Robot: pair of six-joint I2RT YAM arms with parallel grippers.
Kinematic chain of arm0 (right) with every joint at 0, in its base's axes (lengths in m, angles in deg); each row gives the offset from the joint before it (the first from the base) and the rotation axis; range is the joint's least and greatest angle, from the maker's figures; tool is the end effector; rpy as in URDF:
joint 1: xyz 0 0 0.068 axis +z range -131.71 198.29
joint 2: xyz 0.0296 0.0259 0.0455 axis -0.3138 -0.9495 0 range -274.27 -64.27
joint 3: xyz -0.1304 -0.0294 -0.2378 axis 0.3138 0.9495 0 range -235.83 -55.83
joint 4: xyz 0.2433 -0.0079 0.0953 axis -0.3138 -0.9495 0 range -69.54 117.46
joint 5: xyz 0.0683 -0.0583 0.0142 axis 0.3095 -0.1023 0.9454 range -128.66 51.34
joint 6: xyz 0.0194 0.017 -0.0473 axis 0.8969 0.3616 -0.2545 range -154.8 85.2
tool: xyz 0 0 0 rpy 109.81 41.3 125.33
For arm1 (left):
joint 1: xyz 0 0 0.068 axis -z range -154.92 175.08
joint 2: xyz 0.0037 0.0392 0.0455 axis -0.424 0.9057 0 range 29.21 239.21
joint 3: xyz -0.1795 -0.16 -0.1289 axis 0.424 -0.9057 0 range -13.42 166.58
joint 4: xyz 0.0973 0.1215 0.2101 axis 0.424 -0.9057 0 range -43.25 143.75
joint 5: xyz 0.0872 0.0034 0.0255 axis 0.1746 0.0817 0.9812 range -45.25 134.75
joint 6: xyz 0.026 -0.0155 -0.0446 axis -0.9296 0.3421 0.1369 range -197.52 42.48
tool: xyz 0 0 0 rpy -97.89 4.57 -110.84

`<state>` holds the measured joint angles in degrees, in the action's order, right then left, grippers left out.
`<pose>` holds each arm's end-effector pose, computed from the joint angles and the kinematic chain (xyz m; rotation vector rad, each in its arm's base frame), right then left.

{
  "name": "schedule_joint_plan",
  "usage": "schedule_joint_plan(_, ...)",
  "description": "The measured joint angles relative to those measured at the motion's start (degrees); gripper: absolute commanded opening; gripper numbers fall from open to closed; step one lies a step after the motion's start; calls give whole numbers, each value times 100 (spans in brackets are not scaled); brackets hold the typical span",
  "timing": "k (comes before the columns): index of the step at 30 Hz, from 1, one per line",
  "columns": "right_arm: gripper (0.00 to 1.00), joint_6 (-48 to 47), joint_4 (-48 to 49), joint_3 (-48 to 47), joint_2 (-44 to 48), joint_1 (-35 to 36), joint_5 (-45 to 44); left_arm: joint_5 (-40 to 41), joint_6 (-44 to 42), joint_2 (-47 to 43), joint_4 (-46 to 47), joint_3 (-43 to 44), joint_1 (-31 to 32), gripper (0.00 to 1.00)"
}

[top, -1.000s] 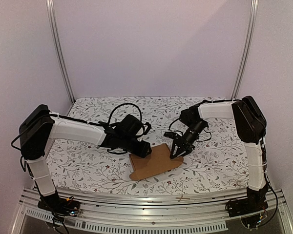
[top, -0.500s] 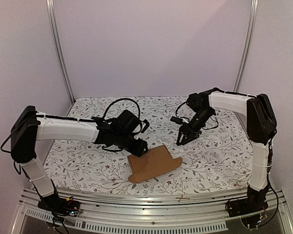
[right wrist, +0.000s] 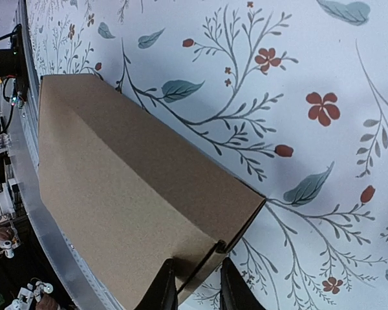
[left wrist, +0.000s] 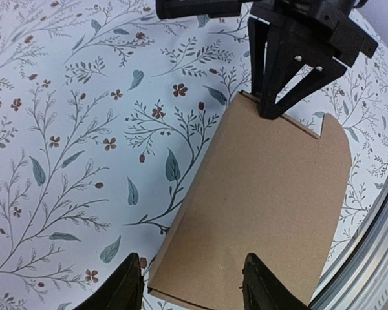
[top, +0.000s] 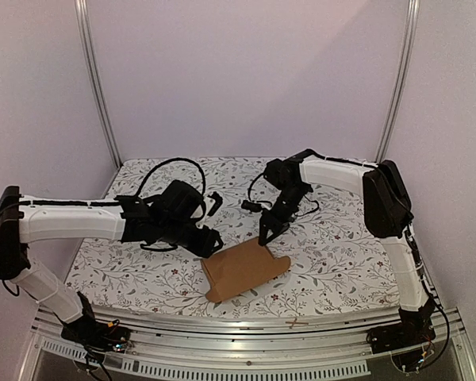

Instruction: Fold the paper box

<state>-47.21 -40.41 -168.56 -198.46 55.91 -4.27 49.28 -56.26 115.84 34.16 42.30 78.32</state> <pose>0.3483 0.2937 0.1657 1.2281 -2.6196 -0.8774 0.1909 -0.2507 0.2182 0.6565 2.4200 -0.4660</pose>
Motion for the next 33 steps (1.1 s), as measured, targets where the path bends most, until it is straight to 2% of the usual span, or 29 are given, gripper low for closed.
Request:
schedule_joint_plan(3, 23, -22, 2, -374, -166, 31, -52, -68, -33, -234, 63, -166, 2, 52)
schedule_joint_plan(7, 33, -98, 33, -815, -363, 24, -157, -199, -184, -170, 245, -210, 15, 51)
schedule_joint_plan(9, 43, -151, 44, -964, -389, 17, -278, -264, -295, -24, 321, -186, 50, 51)
schedule_joint_plan(11, 45, -236, 59, -984, -323, -13, -361, -348, -413, 197, 348, -90, 90, 50)
schedule_joint_plan(15, 46, -302, 142, -494, 216, -197, -442, -450, -671, 815, 398, 356, 142, 50)
schedule_joint_plan(22, 45, -391, 254, 1156, 1707, -481, -369, -719, -933, 1814, 601, 1241, 144, 47)
schedule_joint_plan(27, 44, -439, 376, 1751, 1818, -426, -356, -789, -1014, 2168, 713, 1342, 142, 47)
schedule_joint_plan(33, 44, -435, 514, 1792, 1810, -396, -144, -796, -1010, 2194, 911, 1300, 142, 46)
